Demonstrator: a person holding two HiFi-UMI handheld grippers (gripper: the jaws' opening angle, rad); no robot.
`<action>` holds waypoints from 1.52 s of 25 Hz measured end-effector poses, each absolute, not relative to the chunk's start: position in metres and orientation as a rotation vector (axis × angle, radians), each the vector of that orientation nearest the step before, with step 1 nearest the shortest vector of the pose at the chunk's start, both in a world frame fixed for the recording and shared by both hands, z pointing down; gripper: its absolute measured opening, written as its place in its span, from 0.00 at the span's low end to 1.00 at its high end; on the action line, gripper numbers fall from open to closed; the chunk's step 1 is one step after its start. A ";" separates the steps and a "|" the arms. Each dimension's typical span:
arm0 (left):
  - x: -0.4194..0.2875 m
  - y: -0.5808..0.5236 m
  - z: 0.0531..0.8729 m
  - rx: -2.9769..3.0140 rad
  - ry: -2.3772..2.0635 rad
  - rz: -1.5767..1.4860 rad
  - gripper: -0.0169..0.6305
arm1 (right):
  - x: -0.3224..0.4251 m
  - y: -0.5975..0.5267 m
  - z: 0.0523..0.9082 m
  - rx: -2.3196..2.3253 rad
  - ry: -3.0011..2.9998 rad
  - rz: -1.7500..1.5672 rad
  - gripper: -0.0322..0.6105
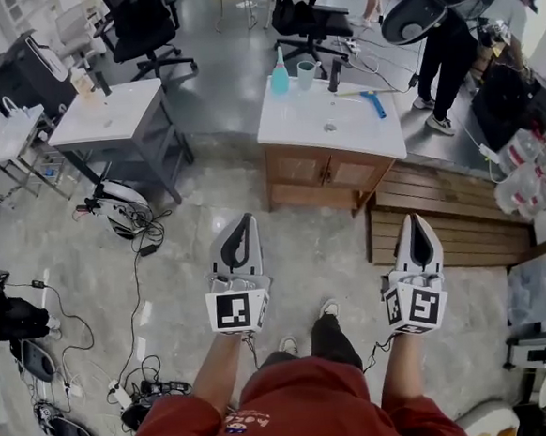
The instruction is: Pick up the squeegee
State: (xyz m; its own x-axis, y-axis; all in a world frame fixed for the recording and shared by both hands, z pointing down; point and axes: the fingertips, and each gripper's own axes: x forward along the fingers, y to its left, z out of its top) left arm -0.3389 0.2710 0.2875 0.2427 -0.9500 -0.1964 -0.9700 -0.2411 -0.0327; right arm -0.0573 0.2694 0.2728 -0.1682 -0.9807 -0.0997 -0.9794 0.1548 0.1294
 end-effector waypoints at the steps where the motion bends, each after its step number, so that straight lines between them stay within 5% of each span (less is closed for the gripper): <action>1: -0.338 0.272 0.285 -2.352 1.832 0.208 0.05 | -0.057 0.270 0.271 2.021 -2.387 -0.267 0.06; 15: -0.287 0.195 0.287 -2.343 1.796 0.173 0.05 | -0.007 0.191 0.284 2.072 -2.401 -0.240 0.06; 38: -0.008 -0.172 0.322 -2.504 1.655 -0.018 0.05 | 0.247 -0.150 0.365 2.189 -2.279 0.045 0.06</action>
